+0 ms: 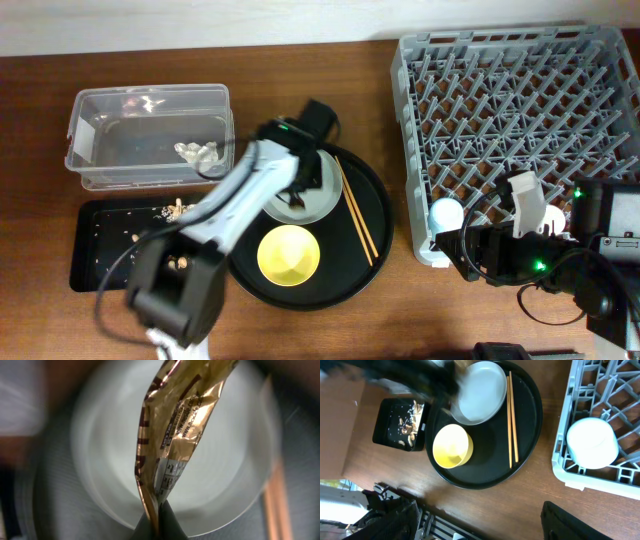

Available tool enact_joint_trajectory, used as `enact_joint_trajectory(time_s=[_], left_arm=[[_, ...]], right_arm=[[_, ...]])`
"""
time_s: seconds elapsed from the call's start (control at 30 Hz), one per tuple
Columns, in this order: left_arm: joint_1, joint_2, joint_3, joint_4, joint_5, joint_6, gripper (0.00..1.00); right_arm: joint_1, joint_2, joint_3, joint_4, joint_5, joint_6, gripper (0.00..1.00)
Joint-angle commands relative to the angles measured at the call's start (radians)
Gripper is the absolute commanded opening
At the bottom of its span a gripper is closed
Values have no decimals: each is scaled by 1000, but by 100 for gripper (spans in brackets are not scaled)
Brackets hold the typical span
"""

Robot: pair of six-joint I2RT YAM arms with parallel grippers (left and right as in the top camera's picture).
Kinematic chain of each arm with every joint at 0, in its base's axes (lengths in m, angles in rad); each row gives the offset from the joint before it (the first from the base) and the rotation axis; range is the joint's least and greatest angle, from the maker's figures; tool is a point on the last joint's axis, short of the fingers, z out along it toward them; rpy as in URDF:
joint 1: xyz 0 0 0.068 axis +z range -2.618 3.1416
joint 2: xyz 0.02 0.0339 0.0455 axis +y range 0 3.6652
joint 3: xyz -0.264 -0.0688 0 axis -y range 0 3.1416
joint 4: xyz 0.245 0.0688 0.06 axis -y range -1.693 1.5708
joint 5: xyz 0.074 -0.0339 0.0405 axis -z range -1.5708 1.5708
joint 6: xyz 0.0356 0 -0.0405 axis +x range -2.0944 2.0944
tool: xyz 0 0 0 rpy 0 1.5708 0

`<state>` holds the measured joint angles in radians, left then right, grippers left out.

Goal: Sort waste into correct bins and load items into the dishwasher rack

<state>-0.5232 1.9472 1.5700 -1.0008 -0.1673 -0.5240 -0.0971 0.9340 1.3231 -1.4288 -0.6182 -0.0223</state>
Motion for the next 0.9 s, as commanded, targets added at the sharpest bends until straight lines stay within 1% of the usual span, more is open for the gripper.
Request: enact_joint_trajectory(time_s=[0.0,0.03,0.07,0.1,0.13,0.17,0.2,0.23,0.27,0.3,0.33,0.37,0.43,0.5,0.53,0.6,0.73,0.8,0.83,0.87], left_arm=[[176,-197,58,33,-209,6,0],[241,-200,58,72,-200,27,0],[336,-177,54,135,-155,68,0],[392,-146,54,177,-111,107,0],[454,-90,54,240,-82,154,9],[479,-55,54,272,-71,171,58],[494,-23,54,298,-49,208,87],[494,-23,61,273,-13,209,99],[493,-33,79,231,23,209,99],[491,-58,116,146,103,243,91],[481,-103,161,60,198,331,76],[459,-161,192,-17,221,372,76],[383,-306,201,-121,219,399,76],[284,-470,201,-193,158,399,99],[237,-547,201,-227,134,399,99],[169,-686,201,-280,137,399,99],[146,-883,201,-407,137,399,99],[146,-942,201,-488,138,399,99],[146,-969,198,-506,103,399,99],[153,-1036,137,-348,54,412,99]], right_arm=[[7,-2,6,-5,5,4,79],[7,-2,6,-6,5,4,79],[7,-2,6,-8,5,4,79],[7,-2,6,-9,5,4,79],[7,-2,6,-10,5,4,79],[7,-2,6,-11,5,4,79],[7,-2,6,-15,5,4,79],[7,-2,6,-19,5,4,79],[7,-2,6,-19,5,4,80],[7,-2,6,-18,6,4,80],[7,-2,6,-19,22,4,83],[7,-2,6,-19,45,4,99],[6,-2,6,-18,59,4,99],[6,1,6,16,58,4,99],[6,3,6,15,58,4,99],[6,13,6,15,58,4,99],[6,62,6,15,58,4,99],[6,87,6,15,58,4,99],[6,118,6,15,58,4,99],[6,150,6,15,58,4,99]])
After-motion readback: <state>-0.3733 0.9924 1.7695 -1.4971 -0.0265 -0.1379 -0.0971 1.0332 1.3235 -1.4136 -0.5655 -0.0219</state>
